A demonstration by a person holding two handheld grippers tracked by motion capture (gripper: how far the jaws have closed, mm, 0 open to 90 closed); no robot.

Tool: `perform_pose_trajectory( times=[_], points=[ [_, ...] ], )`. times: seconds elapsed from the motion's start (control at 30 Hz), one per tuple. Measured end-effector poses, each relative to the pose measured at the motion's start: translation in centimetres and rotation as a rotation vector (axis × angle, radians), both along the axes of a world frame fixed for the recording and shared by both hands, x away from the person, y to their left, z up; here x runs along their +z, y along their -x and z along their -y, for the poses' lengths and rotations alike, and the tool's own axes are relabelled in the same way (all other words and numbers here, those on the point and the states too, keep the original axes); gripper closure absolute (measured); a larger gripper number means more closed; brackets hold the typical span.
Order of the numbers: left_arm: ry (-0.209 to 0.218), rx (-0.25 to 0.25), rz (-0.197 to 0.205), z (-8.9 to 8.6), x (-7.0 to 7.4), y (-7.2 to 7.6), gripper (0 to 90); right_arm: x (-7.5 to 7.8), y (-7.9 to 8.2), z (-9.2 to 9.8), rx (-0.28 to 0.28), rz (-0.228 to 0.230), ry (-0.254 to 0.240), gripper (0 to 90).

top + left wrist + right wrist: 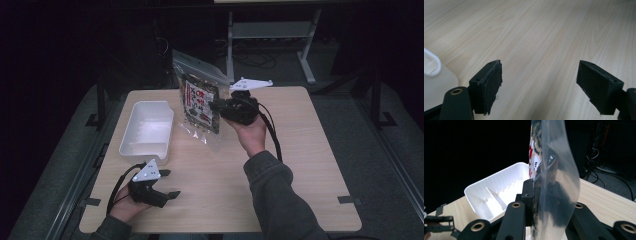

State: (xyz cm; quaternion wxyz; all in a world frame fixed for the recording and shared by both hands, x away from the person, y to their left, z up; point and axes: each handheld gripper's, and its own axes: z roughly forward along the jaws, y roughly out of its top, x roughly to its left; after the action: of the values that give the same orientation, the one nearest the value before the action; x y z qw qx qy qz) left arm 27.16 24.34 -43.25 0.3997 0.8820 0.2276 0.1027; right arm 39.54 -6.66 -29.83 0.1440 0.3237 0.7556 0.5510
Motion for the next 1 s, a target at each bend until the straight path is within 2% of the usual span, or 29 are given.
perform_pose_trajectory(
  times=[0.3,0.43,0.6,0.77,1.0],
  points=[
    [-0.006,0.025,-0.015,-1.6,-0.2,0.1,19.9,0.8,-1.2,-3.2,-0.002,0.022,-0.02,75.4],
    [-0.026,0.033,-0.012,-2.2,-0.3,0.2,20.6,1.2,-1.6,-4.9,0.007,0.029,-0.037,75.4],
    [-0.023,0.045,-0.011,-3.1,-0.2,0.5,21.0,1.4,-2.0,-7.2,-0.007,0.047,-0.045,75.5],
    [-0.009,0.071,-0.014,-4.1,-0.2,0.5,21.0,1.4,-2.6,-9.1,-0.019,0.047,-0.049,75.5],
    [-0.017,0.081,-0.016,-4.6,-0.3,0.4,21.0,1.3,-3.4,-11.3,-0.038,0.044,-0.065,75.5]
  ],
)
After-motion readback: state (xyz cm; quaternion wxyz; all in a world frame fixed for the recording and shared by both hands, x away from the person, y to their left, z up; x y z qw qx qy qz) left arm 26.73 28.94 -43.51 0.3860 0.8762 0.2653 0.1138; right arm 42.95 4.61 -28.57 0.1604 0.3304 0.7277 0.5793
